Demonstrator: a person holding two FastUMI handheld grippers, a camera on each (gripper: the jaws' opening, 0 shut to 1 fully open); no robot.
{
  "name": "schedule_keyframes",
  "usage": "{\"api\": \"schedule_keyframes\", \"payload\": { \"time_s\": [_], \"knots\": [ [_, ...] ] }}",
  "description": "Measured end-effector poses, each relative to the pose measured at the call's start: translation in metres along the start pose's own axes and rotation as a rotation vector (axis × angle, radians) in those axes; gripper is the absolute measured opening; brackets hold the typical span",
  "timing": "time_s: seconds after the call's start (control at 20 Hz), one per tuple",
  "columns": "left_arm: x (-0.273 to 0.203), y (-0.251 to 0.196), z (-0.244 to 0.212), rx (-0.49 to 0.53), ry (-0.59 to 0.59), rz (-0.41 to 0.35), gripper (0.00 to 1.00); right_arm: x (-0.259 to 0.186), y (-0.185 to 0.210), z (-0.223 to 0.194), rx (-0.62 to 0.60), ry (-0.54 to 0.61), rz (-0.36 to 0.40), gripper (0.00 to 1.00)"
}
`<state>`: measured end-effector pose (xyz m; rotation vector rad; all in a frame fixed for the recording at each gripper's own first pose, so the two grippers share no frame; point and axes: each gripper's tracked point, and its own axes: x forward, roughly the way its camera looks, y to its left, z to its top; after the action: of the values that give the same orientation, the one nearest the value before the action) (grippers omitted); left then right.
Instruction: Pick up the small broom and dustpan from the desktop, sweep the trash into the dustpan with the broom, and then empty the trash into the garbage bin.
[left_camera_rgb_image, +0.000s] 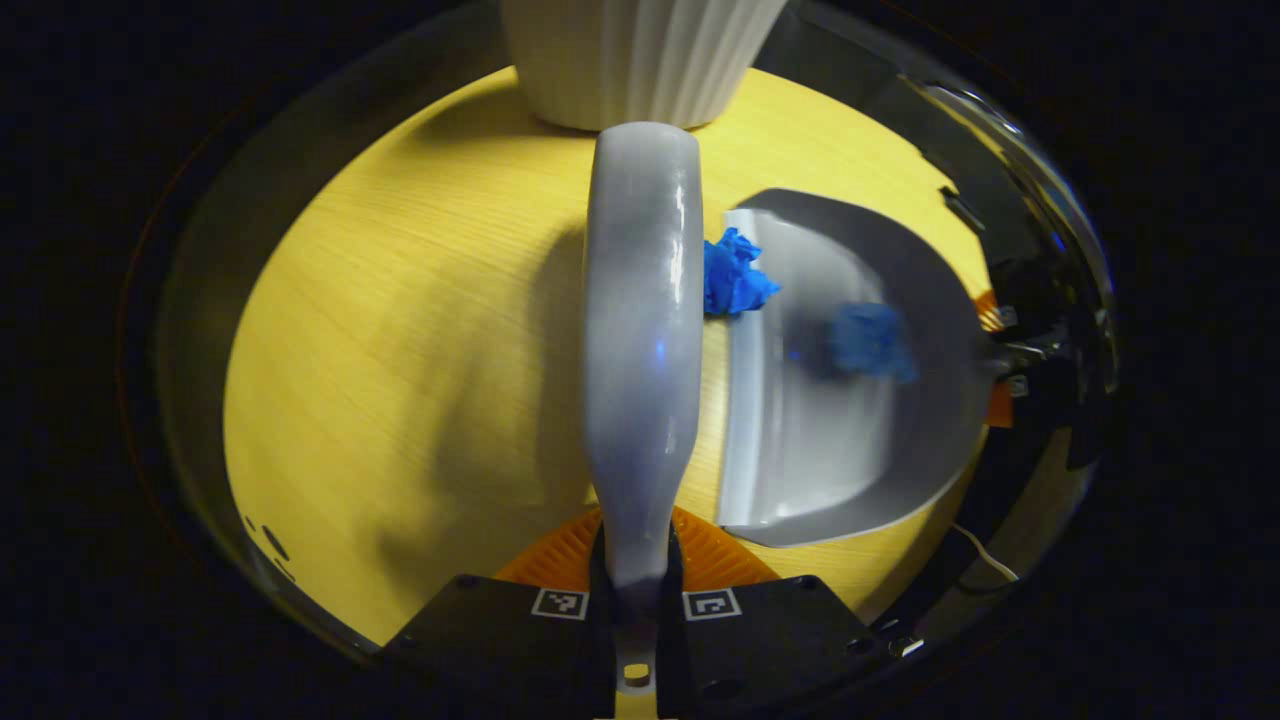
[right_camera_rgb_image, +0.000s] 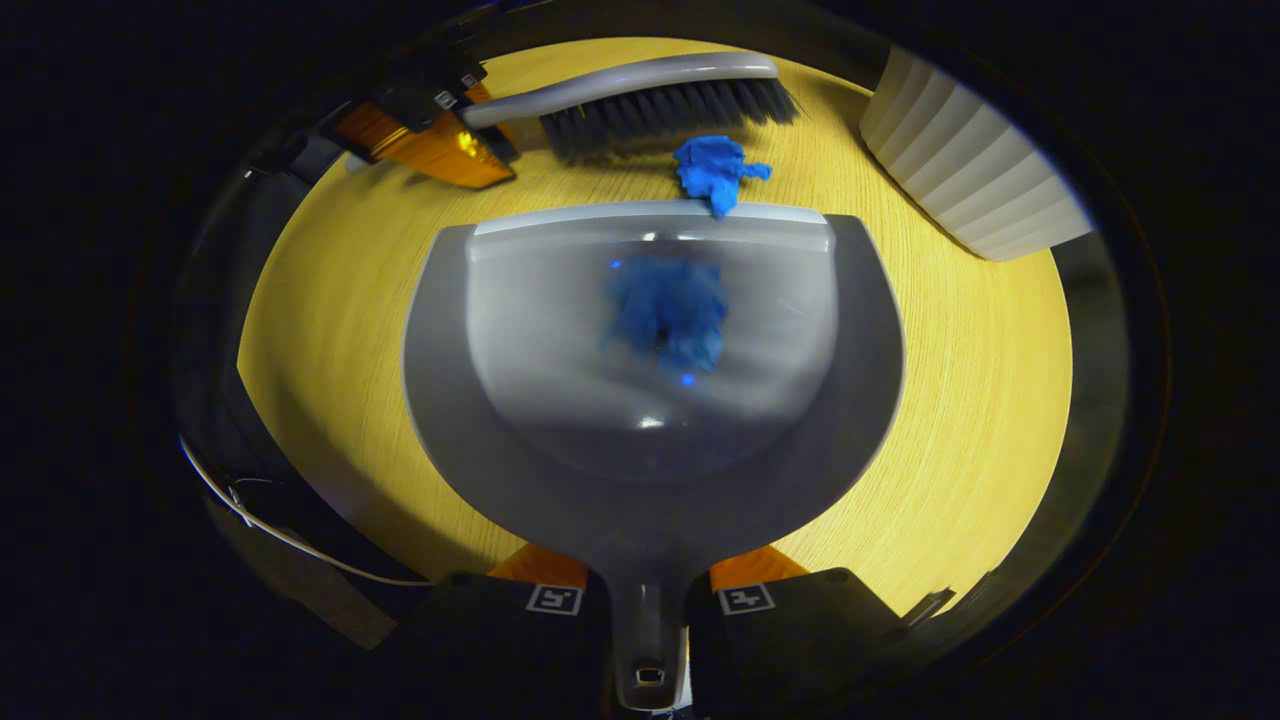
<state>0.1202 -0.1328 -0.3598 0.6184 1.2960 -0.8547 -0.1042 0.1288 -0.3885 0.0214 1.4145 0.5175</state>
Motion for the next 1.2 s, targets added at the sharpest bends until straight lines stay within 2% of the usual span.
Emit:
{"api": "schedule_keyframes", "payload": {
  "time_s": [0.1, 0.2, 0.3, 0.4, 0.45, 0.5, 0.55, 0.6, 0.7, 0.75, 0.8, 0.9, 0.95, 1.05, 1.15, 1.2],
  "knots": [
    [-0.002, -0.027, -0.002, 0.042, 0.0, -0.078, 0.2, 0.0, 0.0, 0.0, -0.001, -0.001, -0.001, 0.34],
    [-0.007, -0.061, -0.009, 0.083, -0.003, -0.197, 0.2, 0.0, 0.0, 0.0, -0.002, -0.003, 0.0, 0.34],
    [-0.005, -0.061, -0.006, 0.054, -0.014, -0.185, 0.2, -0.001, -0.002, -0.001, -0.009, -0.005, -0.001, 0.34],
    [-0.005, -0.049, -0.004, -0.004, -0.036, -0.127, 0.2, 0.0, -0.001, 0.0, -0.008, -0.006, -0.002, 0.34],
    [-0.003, -0.047, -0.005, -0.019, -0.028, -0.111, 0.23, 0.001, -0.001, 0.0, -0.008, -0.008, -0.004, 0.34],
    [-0.003, -0.049, -0.009, -0.012, -0.004, -0.109, 0.2, 0.001, -0.001, 0.001, -0.007, -0.009, -0.006, 0.34],
    [-0.005, -0.052, -0.013, 0.008, 0.016, -0.125, 0.23, 0.001, -0.001, 0.0, -0.008, -0.01, -0.007, 0.34],
    [-0.007, -0.061, -0.014, 0.029, 0.02, -0.173, 0.2, 0.0, -0.001, 0.001, -0.009, -0.012, -0.008, 0.34],
    [-0.013, -0.07, -0.011, 0.103, -0.001, -0.23, 0.2, -0.001, -0.002, 0.0, -0.023, -0.022, -0.006, 0.34],
    [-0.018, -0.086, -0.009, 0.095, -0.008, -0.305, 0.2, 0.0, -0.002, 0.0, -0.025, -0.022, -0.008, 0.34],
    [-0.024, -0.095, -0.004, 0.099, -0.025, -0.335, 0.2, 0.001, -0.001, 0.0, -0.025, -0.026, -0.008, 0.34],
    [-0.023, -0.076, 0.003, 0.103, -0.055, -0.262, 0.16, 0.001, -0.001, 0.0, -0.02, -0.028, -0.008, 0.34],
    [-0.022, -0.066, 0.006, 0.087, -0.073, -0.227, 0.19, 0.001, -0.001, 0.001, -0.02, -0.03, -0.007, 0.34],
    [-0.024, -0.045, 0.015, 0.033, -0.111, -0.174, 0.2, 0.001, -0.001, 0.0, -0.019, -0.032, -0.008, 0.34],
    [-0.013, -0.016, 0.009, -0.009, -0.073, -0.057, 0.23, 0.001, -0.001, 0.0, -0.018, -0.033, -0.01, 0.34],
    [-0.008, -0.01, 0.002, -0.025, -0.022, -0.033, 0.19, 0.001, -0.001, 0.001, -0.018, -0.034, -0.009, 0.34]
  ]
}}
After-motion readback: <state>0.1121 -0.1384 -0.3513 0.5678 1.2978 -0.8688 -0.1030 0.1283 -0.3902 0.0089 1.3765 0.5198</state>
